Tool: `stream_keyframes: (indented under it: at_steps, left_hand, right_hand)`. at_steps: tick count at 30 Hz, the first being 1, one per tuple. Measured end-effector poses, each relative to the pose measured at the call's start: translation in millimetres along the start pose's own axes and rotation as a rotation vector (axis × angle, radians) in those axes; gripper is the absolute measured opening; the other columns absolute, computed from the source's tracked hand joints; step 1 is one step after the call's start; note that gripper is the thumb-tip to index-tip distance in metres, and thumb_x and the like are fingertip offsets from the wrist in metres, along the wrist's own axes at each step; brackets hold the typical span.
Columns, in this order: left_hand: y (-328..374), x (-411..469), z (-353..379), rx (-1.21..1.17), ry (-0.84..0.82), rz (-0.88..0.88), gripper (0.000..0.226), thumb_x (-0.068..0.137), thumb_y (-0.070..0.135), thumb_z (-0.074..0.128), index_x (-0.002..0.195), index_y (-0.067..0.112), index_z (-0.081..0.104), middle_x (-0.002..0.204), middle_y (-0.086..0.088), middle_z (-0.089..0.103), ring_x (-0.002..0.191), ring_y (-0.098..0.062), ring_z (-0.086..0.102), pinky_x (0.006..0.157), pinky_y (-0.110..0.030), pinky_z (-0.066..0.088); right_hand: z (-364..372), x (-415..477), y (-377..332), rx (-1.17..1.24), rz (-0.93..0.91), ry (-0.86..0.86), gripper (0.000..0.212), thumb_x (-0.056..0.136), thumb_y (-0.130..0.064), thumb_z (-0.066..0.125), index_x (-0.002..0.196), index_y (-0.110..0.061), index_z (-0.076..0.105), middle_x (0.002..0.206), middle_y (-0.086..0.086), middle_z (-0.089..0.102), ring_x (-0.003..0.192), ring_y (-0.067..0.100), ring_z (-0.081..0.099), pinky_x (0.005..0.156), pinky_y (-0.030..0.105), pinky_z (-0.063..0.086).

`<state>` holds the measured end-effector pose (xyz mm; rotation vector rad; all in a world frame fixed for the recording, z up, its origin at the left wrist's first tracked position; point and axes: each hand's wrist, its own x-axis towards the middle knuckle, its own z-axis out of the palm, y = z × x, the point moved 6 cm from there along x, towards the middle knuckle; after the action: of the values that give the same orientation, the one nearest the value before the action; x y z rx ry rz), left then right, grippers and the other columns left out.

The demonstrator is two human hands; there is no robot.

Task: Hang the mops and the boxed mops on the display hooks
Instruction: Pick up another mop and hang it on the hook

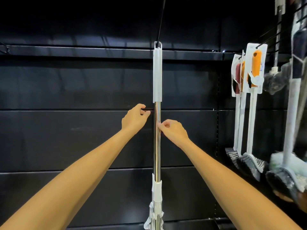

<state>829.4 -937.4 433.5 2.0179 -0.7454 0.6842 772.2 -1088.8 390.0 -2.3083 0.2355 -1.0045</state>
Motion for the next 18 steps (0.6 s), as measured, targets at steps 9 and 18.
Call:
stream_keyframes:
  at_steps: [9, 18]
  left_hand:
    - [-44, -85, 6, 0.728, -0.185, 0.260, 0.055, 0.095, 0.047, 0.048, 0.138, 0.013, 0.043, 0.129, -0.007, 0.056, 0.112, -0.025, 0.057, 0.085, -0.035, 0.048]
    - [-93, -218, -9, 0.825, -0.415, 0.179, 0.066, 0.092, 0.050, 0.049, 0.144, 0.013, 0.033, 0.143, -0.010, 0.044, 0.128, -0.031, 0.045, 0.102, -0.046, 0.038]
  right_hand:
    - [24, -85, -10, -0.743, -0.230, -0.126, 0.045, 0.095, -0.052, 0.044, 0.118, -0.015, 0.058, 0.103, 0.002, 0.067, 0.091, 0.020, 0.064, 0.077, 0.033, 0.052]
    - [75, -214, -13, -0.798, -0.304, -0.292, 0.049, 0.094, -0.049, 0.046, 0.125, -0.013, 0.056, 0.116, 0.009, 0.063, 0.105, 0.028, 0.061, 0.083, 0.040, 0.049]
